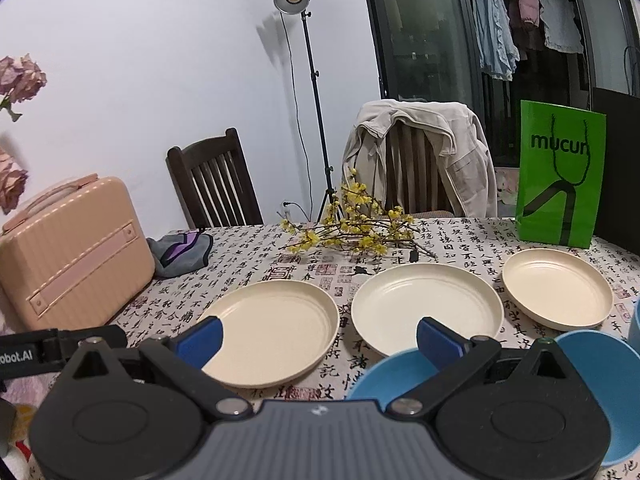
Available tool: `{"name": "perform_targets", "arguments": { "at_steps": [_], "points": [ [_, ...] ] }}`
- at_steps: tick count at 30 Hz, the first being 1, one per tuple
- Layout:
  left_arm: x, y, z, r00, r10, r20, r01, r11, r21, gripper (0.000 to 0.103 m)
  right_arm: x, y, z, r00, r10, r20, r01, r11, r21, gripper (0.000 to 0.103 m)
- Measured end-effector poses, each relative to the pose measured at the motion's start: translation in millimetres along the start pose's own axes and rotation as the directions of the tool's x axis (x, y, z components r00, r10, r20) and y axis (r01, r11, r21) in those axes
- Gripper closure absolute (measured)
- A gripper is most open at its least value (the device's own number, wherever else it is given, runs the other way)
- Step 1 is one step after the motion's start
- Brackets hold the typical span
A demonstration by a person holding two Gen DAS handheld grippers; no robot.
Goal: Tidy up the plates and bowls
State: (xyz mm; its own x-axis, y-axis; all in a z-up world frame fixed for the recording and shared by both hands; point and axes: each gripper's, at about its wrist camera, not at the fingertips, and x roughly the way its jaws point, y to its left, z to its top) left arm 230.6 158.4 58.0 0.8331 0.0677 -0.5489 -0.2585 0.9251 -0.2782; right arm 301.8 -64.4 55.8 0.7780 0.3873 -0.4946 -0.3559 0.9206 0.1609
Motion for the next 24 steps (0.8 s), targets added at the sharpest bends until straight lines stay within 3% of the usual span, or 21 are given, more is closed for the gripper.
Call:
{"name": "perform_targets", "arguments": {
  "at_steps": [24],
  "points": [
    [89,42,56,0.994,0.109,-0.030,-0.112,0.979,-0.168,0.000,96,21,17,0.994,-0.075,-0.085,0.083,0.992,0.096,0.000]
  ]
}}
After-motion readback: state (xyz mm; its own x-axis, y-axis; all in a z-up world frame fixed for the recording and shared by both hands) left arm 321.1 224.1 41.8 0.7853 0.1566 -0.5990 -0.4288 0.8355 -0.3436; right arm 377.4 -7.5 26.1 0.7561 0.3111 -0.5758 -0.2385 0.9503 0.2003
